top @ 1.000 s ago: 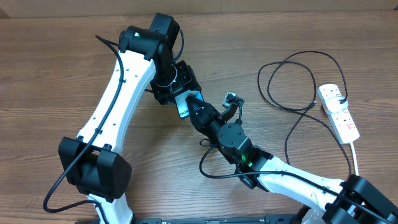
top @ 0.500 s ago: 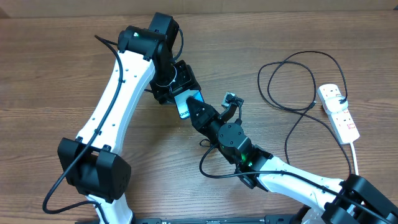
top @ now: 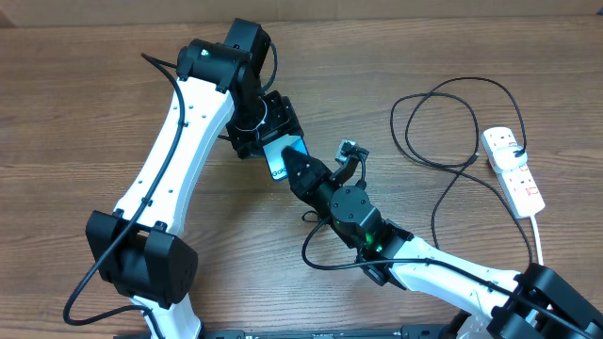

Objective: Plug charger to phone and switch on socket
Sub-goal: 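Release the phone from the left gripper and pull left arm away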

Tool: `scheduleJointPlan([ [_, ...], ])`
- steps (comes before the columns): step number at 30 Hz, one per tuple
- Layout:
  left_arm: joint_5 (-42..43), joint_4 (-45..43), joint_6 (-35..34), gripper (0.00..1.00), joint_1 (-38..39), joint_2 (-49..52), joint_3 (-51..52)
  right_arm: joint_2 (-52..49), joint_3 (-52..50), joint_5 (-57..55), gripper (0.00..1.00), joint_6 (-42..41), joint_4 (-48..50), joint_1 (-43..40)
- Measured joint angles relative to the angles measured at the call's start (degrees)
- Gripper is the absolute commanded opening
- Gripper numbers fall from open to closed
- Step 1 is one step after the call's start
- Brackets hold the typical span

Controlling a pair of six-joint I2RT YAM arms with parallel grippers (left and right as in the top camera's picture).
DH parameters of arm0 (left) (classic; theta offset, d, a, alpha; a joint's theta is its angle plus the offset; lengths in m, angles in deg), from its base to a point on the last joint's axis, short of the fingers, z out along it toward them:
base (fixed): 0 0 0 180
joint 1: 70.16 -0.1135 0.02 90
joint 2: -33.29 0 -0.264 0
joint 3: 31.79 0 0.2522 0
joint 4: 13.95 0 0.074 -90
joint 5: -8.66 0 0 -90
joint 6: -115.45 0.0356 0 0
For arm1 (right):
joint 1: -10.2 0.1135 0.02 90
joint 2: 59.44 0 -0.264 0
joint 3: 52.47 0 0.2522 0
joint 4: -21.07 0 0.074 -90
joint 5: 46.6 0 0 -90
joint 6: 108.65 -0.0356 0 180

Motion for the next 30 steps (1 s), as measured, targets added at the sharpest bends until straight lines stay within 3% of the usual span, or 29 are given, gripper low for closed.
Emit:
scheduleJointPlan([
  [5, 0.70, 0.02, 0.15, 1.00, 0.00, 0.00, 0.00, -0.04, 0.00, 0.81, 0.12, 0.04, -0.24, 0.02],
  [12, 0.92, -2.95, 0.28, 0.99, -0.31, 0.00, -0.04, -0.26, 0.00, 1.22, 0.11, -0.11, -0.85, -1.01],
  [17, 1.03, -4.20, 4.20, 1.00, -3.39, 0.00, -3.58, -0.37, 0.00, 5.49, 0.04, -4.28, -5.05, -4.42],
  [24, -6.05, 6.43, 10.25, 1.00, -11.91, -0.76, -17.44, -0.55, -0.02, 19.32, 0.04, -17.68, -3.48, -13.18],
  [30, -14.53, 12.59, 11.91, 1.00, -16.39, -5.84, -21.79, -0.55, -0.02, 32.48, 0.04, -25.40, -1.95, -16.59],
])
